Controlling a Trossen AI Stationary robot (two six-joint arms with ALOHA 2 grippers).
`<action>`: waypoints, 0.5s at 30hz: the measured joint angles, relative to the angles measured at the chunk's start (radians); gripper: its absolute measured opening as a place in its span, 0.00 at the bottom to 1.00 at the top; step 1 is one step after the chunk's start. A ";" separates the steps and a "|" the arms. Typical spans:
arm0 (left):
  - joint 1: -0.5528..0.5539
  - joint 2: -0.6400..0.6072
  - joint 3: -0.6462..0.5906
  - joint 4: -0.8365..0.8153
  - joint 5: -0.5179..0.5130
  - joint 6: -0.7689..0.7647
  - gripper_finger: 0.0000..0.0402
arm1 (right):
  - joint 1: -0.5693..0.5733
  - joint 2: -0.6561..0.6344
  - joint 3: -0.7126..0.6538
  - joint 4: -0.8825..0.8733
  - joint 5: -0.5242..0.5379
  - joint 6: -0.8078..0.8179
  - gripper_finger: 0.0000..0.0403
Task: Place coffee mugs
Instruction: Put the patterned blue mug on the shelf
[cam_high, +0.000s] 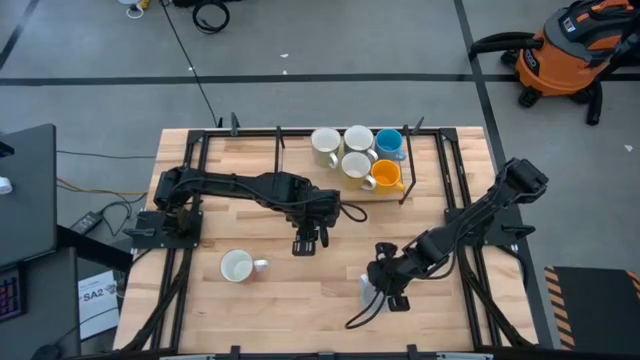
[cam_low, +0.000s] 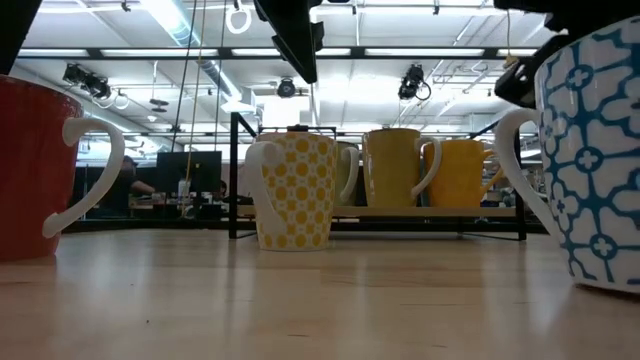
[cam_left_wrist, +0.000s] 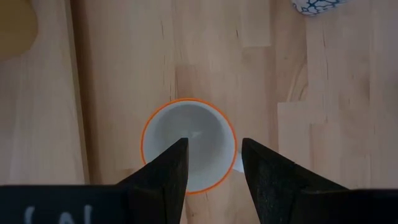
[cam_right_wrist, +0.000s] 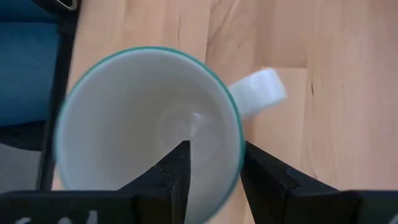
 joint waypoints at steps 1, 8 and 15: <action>0.000 0.000 0.000 0.000 0.000 0.000 0.39 | 0.000 0.008 0.000 -0.001 0.000 0.000 0.34; 0.000 -0.010 0.000 -0.006 0.000 0.031 0.39 | -0.008 0.003 0.000 0.001 -0.001 -0.008 0.21; 0.010 -0.094 0.002 -0.011 -0.012 0.044 0.39 | -0.041 0.003 0.013 -0.003 -0.035 -0.135 0.07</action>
